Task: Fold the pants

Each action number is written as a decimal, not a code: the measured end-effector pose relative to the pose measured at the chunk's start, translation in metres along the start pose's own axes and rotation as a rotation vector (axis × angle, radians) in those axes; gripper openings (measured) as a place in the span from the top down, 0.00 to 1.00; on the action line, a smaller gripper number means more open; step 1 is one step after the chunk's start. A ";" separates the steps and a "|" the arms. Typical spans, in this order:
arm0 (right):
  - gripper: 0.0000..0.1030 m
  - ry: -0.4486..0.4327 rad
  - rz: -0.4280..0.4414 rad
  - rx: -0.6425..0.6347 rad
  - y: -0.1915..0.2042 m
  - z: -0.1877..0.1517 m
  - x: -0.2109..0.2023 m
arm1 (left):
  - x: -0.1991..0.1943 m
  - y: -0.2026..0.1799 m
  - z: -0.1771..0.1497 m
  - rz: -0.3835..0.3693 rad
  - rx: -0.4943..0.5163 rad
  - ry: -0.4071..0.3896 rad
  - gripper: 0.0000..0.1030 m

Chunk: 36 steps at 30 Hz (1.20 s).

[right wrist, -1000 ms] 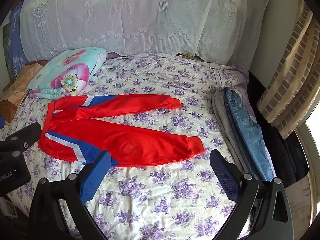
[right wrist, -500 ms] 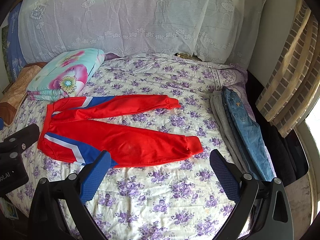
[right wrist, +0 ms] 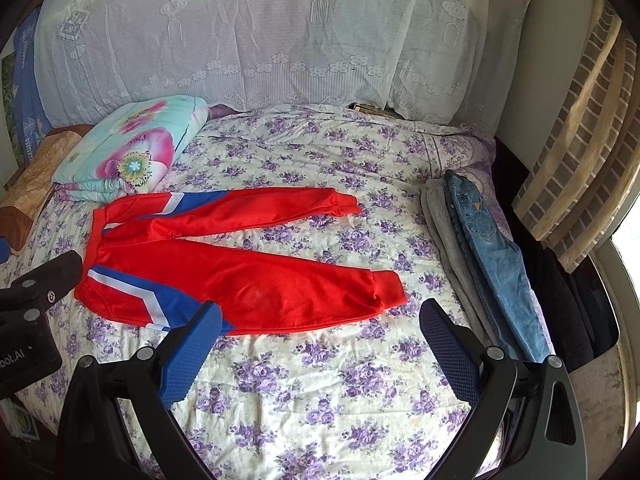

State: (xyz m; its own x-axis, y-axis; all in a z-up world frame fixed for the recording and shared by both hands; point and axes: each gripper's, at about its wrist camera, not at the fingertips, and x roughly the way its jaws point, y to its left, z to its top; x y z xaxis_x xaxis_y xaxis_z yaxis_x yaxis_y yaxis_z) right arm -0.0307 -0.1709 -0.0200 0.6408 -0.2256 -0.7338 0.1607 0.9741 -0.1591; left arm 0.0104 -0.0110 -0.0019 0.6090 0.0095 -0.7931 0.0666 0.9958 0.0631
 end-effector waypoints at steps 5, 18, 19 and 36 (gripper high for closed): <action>0.03 0.002 0.000 0.001 0.001 0.000 0.001 | 0.000 0.000 0.000 0.000 0.001 0.000 0.05; 0.03 0.005 0.000 0.002 0.002 0.001 0.001 | 0.001 0.001 0.000 -0.001 0.001 0.002 0.05; 0.03 0.005 0.000 0.002 0.002 0.001 0.001 | 0.001 0.001 0.000 -0.002 0.001 0.002 0.05; 0.03 0.008 0.000 0.003 0.002 0.001 0.003 | 0.004 0.003 -0.003 -0.003 0.002 0.005 0.05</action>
State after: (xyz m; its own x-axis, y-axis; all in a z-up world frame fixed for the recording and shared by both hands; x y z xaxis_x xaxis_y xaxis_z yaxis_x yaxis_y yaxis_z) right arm -0.0276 -0.1694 -0.0213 0.6345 -0.2252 -0.7394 0.1625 0.9741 -0.1573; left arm 0.0106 -0.0081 -0.0063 0.6052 0.0072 -0.7960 0.0699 0.9956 0.0621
